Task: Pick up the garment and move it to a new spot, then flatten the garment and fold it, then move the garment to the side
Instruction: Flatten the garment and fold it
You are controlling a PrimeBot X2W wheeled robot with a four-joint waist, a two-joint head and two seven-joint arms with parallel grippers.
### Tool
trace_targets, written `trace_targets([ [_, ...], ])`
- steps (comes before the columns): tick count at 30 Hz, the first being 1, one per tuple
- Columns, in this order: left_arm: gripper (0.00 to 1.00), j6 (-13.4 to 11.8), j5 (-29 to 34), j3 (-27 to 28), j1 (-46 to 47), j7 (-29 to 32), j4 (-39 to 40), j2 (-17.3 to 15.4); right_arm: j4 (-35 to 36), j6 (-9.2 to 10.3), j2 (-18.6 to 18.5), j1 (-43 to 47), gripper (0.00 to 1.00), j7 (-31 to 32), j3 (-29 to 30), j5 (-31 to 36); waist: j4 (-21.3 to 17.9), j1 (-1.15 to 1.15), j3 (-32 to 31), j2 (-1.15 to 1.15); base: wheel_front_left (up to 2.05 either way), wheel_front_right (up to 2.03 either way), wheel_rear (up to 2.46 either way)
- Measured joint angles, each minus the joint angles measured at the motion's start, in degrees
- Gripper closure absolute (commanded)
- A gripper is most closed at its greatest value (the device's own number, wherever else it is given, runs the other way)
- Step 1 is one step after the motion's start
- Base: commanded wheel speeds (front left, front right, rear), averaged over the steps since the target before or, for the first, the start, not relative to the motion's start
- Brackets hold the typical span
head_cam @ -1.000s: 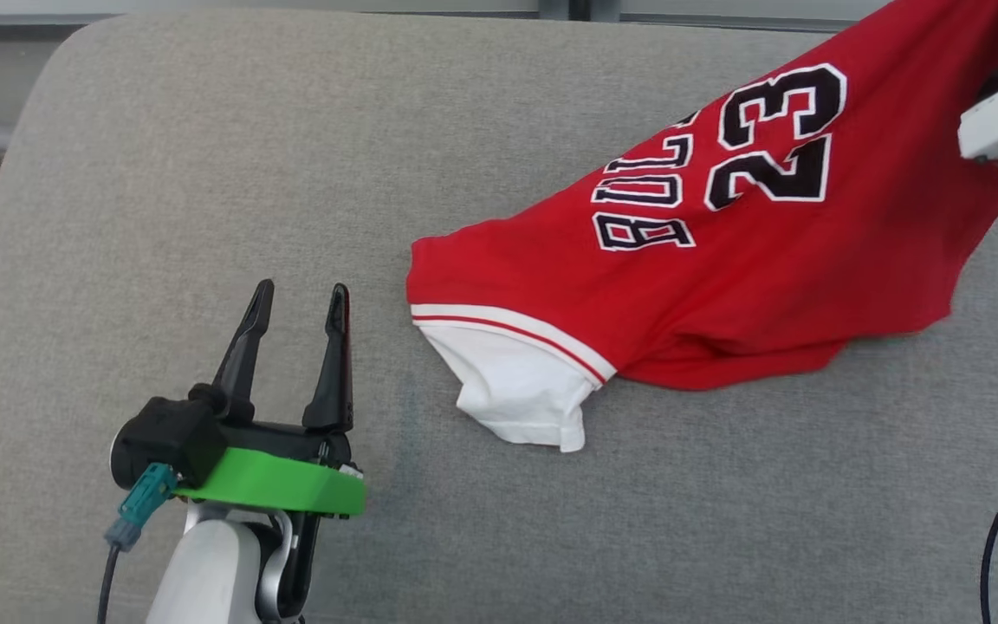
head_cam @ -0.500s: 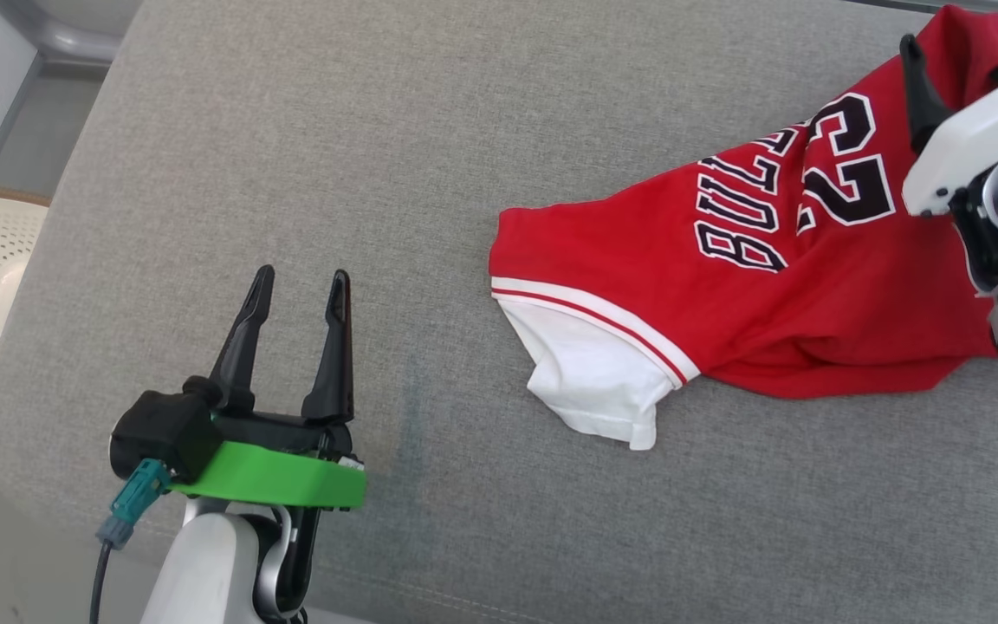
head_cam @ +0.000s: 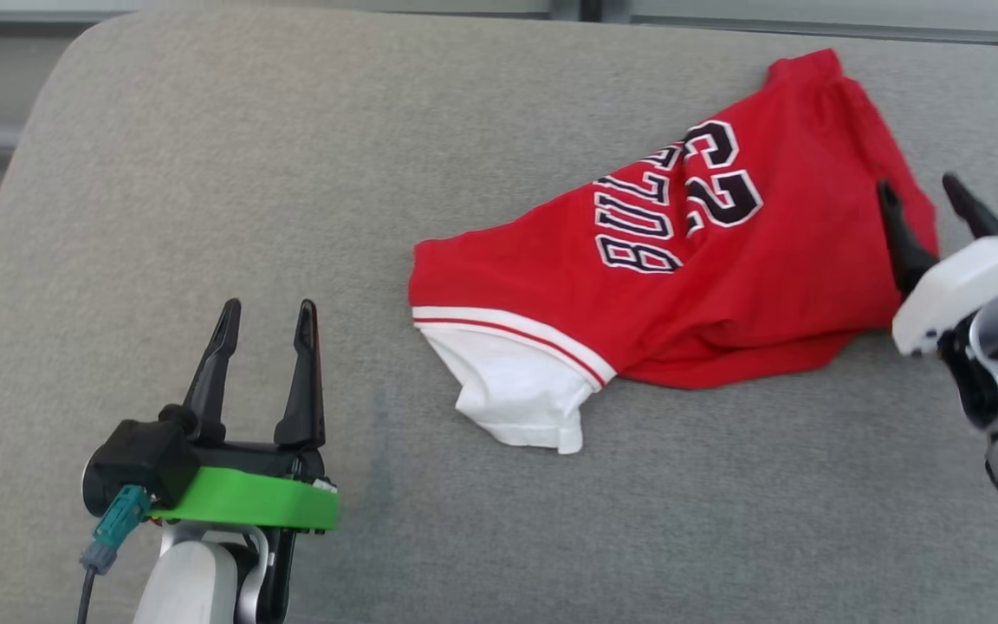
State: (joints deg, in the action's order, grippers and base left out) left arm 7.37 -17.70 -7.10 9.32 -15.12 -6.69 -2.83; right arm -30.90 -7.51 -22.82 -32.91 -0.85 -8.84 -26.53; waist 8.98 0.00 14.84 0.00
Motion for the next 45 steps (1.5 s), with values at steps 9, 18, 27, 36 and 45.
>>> trace_targets([
  [9, 0.0, 0.0, 0.1, 0.3, -0.8, 0.0, -0.3, 0.0, 0.0, 0.0, 4.4, 8.7, 0.0, 3.5, 8.1, 0.2, -4.5, 0.0, -2.7, 0.0, 0.0, 0.0, 0.0],
  [18, 0.0, 0.0, 0.2, -0.4, -0.5, 0.0, 0.0, 0.0, -4.2, 0.01, 6.7, 6.4, 0.0, 4.9, 11.8, 1.7, -4.0, 0.0, -1.0, 0.0, 0.0, 0.0, 0.0],
  [27, 0.0, 0.0, 0.2, -0.6, 0.4, 0.0, 0.0, 0.0, -9.7, 0.01, 7.8, 2.7, 0.0, 7.1, 12.4, 5.5, -2.1, 0.0, 1.3, 0.0, 0.0, 0.0, 0.0],
  [36, 0.0, 0.0, 0.1, -0.1, 0.5, 0.0, -0.2, 0.0, -8.0, 0.01, 8.3, 2.3, 1.0, 4.2, 9.2, 4.7, -1.9, 0.0, 1.4, 0.0, 0.0, 0.0, 0.0],
  [45, 0.0, 0.0, 0.1, 0.3, -0.1, 0.0, -0.5, 0.0, 10.5, 0.01, 7.5, 5.8, 1.0, -0.8, 5.5, 5.0, -3.3, 0.0, -0.6, 0.0, 0.0, 0.0, 0.0],
])
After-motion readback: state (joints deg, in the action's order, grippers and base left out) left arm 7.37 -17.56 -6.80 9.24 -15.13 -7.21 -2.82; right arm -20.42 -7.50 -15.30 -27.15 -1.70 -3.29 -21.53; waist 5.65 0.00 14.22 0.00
